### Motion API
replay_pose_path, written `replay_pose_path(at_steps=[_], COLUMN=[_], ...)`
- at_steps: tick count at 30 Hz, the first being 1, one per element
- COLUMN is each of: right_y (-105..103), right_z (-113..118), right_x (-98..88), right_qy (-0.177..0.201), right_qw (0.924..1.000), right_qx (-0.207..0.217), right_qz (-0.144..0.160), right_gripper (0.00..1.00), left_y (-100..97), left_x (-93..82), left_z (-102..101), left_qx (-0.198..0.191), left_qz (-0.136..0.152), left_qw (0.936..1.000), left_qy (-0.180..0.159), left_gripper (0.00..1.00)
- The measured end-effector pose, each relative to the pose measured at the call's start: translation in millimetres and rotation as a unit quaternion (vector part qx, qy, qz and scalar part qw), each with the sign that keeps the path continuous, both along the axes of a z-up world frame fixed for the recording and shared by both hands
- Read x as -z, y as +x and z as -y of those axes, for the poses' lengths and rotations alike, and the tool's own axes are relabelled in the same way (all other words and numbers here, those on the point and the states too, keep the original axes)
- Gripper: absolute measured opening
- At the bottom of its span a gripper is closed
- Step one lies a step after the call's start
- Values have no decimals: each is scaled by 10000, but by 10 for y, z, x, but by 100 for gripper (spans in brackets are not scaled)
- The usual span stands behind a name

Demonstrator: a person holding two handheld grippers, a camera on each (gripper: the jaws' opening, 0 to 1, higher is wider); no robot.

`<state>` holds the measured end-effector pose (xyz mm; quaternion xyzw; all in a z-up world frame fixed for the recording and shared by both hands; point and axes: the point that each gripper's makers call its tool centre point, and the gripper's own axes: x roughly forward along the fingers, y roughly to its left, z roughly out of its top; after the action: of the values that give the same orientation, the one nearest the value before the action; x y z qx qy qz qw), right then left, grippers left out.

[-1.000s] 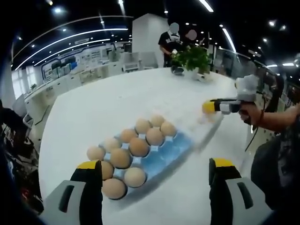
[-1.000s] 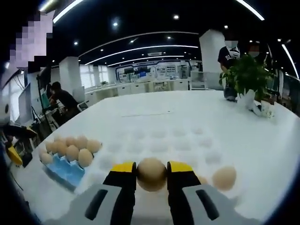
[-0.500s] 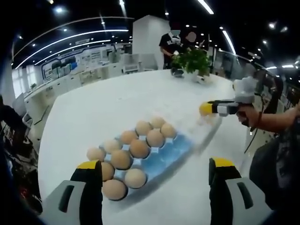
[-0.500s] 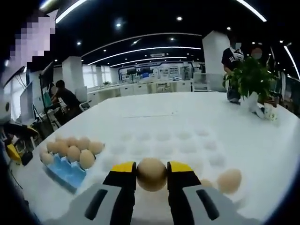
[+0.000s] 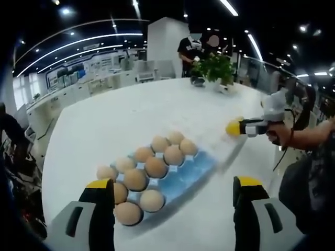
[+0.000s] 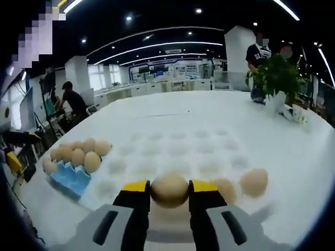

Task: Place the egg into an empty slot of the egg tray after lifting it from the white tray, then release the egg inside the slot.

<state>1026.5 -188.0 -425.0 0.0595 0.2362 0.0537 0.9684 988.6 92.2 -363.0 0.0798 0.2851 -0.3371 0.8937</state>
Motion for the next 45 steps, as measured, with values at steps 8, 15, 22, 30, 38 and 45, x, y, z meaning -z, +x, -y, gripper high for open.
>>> replay_pose_path(at_steps=[8,15,22,30,38,45], right_y=[12,40,91,113,143,179], right_z=[-12,-45,-113,-228,-532,-844], right_x=[-15,-118,-235,-282,-277,-310], right_qy=[-46,-28,-59,-56,-54,6], right_qw=[10000,9999,9997,9993,9974,9940], right_qx=[-8,9,-117,-287,-683,-1071], right_qz=[-7,107,213,245,213,233], right_gripper=[29,29,29,29,29,29], left_y=[7,-6,-34,-59,-87,-87], left_x=[6,-11,-6,-2,10,-3], left_z=[-46,-83,-107,-119,-122,-120], left_qx=[-37,-86,-124,-138,-127,-116], left_qz=[-7,18,19,18,13,34], left_qw=[10000,9999,9999,9999,9999,9999], left_qy=[45,50,59,60,76,66], left_gripper=[95,95,95,95,95,95])
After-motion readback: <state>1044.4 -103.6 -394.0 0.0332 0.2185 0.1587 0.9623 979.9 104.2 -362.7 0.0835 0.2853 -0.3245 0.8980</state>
